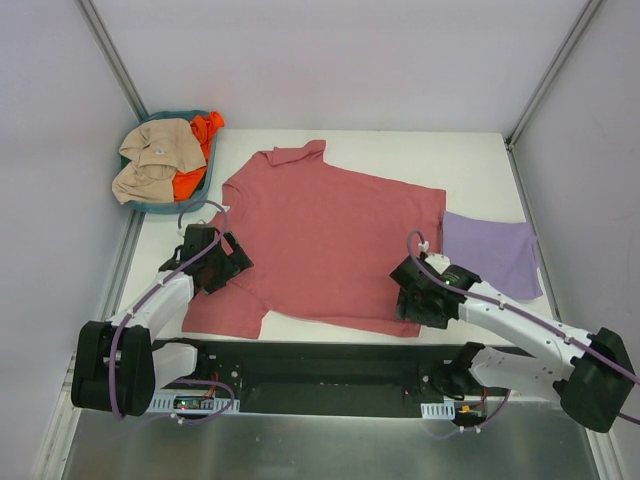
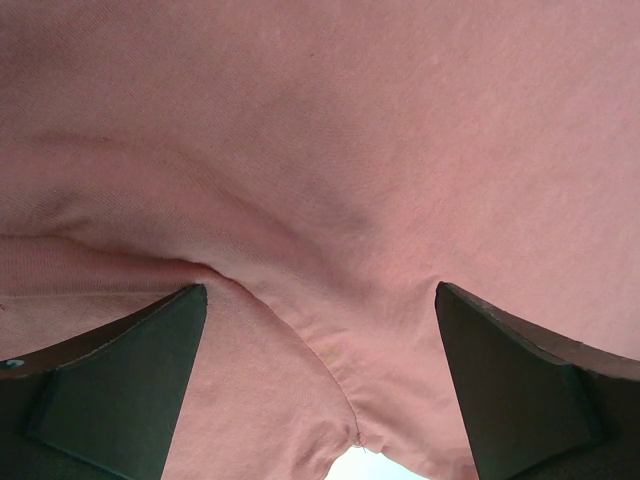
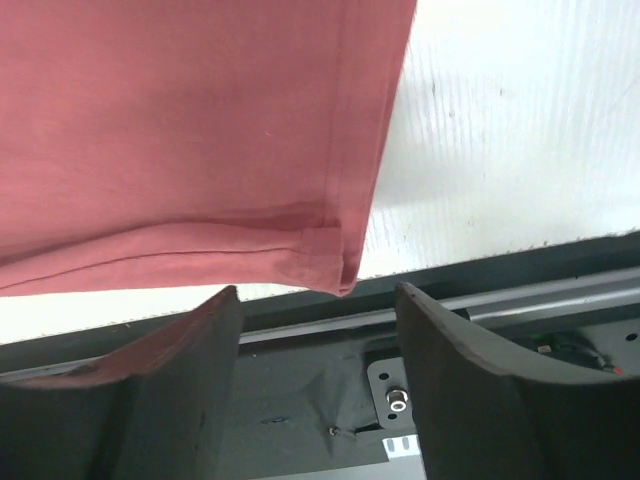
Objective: Fold and stack the t-shirts
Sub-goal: Flatten out the tshirt
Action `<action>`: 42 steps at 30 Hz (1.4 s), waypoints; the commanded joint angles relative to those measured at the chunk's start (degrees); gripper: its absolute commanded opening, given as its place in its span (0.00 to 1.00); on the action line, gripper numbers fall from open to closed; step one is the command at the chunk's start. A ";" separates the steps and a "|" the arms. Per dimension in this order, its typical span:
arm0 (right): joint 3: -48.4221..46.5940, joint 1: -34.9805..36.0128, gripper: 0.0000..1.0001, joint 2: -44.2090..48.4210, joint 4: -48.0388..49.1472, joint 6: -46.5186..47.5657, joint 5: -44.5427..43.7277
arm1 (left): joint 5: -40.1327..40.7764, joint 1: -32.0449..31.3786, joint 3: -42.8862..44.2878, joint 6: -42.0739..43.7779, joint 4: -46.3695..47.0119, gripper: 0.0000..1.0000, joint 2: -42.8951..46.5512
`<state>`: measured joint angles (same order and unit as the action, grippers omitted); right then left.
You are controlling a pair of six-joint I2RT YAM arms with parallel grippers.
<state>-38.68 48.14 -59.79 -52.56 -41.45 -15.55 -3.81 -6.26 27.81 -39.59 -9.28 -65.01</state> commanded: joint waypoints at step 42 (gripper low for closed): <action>-10.08 -9.63 0.96 -6.90 7.11 19.12 13.30 | 1.00 0.46 -0.13 1.19 -3.38 0.99 -3.54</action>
<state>-42.11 45.23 -62.28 -46.96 -23.09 7.92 -3.84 -6.26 29.15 -39.57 -9.30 -67.07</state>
